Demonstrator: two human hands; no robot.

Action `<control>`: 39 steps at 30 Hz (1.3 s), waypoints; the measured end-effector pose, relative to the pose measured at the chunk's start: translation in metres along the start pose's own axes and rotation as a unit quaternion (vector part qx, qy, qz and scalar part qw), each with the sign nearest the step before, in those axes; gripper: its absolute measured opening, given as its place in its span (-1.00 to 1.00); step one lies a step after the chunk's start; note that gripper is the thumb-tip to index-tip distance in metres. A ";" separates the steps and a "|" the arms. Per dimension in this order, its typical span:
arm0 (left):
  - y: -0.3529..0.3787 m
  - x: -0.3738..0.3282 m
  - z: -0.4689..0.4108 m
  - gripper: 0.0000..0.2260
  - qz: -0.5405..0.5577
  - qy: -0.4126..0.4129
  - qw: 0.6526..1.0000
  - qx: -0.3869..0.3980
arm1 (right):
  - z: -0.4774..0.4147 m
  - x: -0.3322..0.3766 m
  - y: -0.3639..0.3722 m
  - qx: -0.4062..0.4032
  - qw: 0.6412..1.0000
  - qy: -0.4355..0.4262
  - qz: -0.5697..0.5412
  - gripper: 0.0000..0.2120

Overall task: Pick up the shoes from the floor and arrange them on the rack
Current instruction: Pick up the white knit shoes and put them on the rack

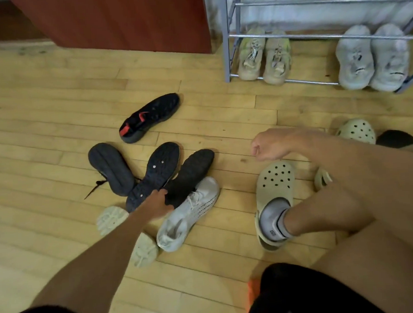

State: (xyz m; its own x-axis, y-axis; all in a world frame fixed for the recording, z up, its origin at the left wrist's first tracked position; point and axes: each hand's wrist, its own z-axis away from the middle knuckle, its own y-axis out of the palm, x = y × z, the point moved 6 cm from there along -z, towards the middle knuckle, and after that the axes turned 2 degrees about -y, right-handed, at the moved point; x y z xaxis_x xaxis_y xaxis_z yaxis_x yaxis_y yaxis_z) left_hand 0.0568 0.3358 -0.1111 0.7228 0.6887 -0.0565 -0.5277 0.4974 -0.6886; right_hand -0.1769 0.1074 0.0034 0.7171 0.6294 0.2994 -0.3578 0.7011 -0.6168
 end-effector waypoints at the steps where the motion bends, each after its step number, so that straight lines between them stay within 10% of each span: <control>1: 0.006 -0.003 0.003 -0.39 0.002 -0.005 1.000 -0.015 | 0.001 0.000 0.000 0.003 1.000 0.001 0.010 -0.66; 7: 0.042 -0.017 0.034 -0.33 0.012 -0.048 0.981 -0.187 | -0.006 0.016 -0.005 -0.004 0.999 -0.017 0.032 -0.69; 12: 0.078 0.012 0.032 -0.21 0.130 -0.185 0.970 -0.092 | -0.011 0.025 -0.003 -0.006 0.998 -0.030 0.049 -0.68; 17: 0.086 0.022 0.032 -0.53 0.088 -0.201 0.975 -0.018 | -0.005 0.028 0.002 -0.001 0.999 -0.020 0.048 -0.68; 39: -0.073 -0.075 0.122 -0.75 0.315 0.068 0.946 -0.019 | 0.074 0.034 -0.065 -0.076 0.994 0.034 -0.068 -0.68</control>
State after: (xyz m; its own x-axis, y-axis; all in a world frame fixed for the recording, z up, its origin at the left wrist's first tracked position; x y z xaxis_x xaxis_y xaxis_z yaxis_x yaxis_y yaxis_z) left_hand -0.0130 0.3121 0.0319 0.3216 0.7665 -0.5560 -0.8593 -0.0104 -0.5114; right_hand -0.1732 0.1080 0.1081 0.7938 0.5042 0.3400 -0.1643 0.7161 -0.6783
